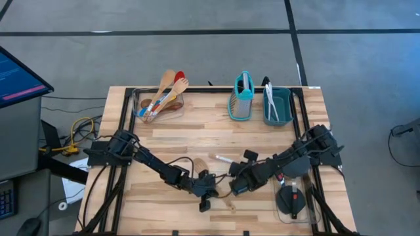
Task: Pick & Place Kitchen Items
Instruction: Put the bottom wooden slotted spoon into the left transparent bin
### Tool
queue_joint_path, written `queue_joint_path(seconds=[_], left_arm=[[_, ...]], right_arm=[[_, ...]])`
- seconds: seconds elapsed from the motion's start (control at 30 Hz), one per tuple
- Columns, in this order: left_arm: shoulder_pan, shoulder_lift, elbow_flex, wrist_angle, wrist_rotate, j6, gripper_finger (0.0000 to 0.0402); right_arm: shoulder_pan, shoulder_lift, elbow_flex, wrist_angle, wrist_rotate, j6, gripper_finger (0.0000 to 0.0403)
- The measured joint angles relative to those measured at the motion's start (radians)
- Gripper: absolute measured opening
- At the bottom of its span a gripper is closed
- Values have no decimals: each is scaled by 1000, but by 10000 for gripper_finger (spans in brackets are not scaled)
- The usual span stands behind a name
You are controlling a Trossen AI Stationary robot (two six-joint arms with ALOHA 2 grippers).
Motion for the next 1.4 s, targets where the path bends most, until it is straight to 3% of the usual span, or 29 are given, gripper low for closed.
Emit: queue_joint_path(seconds=[0.37,0.63,0.83,1.03,1.4], left_arm=[[0,-1,-12,3,-6,0,3],[0,-3,-40,15,-25,0,3],[29,-3,-41,17,-44,47,3],[101,-2,-43,26,-70,94,3],[212,-2,-43,33,-23,144,3]], right_arm=[[-81,-19,0,58,2,-102,0],[-6,-143,2,73,1,-128,0],[65,-254,4,78,74,-143,0],[165,-361,5,19,167,-46,0],[288,-359,4,-22,175,127,0]])
